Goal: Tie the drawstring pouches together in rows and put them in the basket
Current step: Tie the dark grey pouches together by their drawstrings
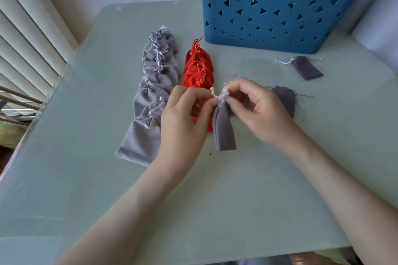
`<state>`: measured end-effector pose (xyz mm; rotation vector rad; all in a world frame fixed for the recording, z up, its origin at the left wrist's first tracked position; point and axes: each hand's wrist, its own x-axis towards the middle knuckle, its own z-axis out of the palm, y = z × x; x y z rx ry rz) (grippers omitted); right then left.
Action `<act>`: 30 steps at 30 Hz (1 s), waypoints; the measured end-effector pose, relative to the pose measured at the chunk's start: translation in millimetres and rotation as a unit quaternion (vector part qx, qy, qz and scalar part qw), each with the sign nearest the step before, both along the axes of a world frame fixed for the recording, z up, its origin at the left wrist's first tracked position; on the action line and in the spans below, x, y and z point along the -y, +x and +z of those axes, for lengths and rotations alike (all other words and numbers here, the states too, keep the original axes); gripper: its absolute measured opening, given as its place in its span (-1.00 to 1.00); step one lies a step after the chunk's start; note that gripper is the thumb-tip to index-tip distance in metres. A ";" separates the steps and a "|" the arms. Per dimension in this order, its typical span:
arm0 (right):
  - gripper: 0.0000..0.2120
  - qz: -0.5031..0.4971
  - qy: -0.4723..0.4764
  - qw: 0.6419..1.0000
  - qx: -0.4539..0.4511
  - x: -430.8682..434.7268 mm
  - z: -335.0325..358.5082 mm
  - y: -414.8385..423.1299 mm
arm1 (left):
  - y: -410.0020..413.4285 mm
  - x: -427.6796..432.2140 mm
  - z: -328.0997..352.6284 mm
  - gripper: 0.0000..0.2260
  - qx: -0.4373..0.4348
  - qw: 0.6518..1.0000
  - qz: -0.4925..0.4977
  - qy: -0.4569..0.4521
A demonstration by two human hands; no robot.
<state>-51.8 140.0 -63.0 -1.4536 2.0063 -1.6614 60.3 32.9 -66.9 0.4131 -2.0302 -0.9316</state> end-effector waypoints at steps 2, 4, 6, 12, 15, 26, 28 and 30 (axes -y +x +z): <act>-0.78 -0.004 -0.004 1.000 0.006 0.2 0.1 1.7 | -0.1 0.3 -1.3 -0.96 -0.013 0.998 0.011 -0.056; -0.80 -0.006 -0.004 1.000 0.012 0.7 0.2 3.2 | 0.0 1.7 -2.4 -0.96 -0.018 0.996 0.010 -0.089; -0.84 0.006 -0.002 0.999 0.035 1.5 0.0 5.1 | 0.1 3.6 -3.0 -0.93 -0.017 0.996 0.000 -0.086; -0.88 0.010 0.016 1.000 0.017 -2.7 4.8 4.2 | 0.1 7.7 -2.4 -0.93 0.009 0.995 -0.044 -0.094; -0.84 0.022 0.009 0.999 0.045 -3.5 7.1 4.8 | 0.9 8.0 -1.5 -0.89 0.001 0.992 -0.060 -0.112; -0.73 0.037 0.026 0.996 0.073 -6.4 9.5 6.7 | 0.4 13.3 -3.9 -0.97 0.022 0.969 -0.108 -0.221; -0.75 0.036 0.032 0.995 0.090 -5.8 5.9 6.5 | 0.3 16.2 -4.4 -0.97 0.023 0.958 -0.103 -0.266; -0.76 0.035 0.030 0.994 0.103 -5.3 6.3 6.8 | 0.5 17.0 -3.8 -0.95 0.014 0.955 -0.097 -0.279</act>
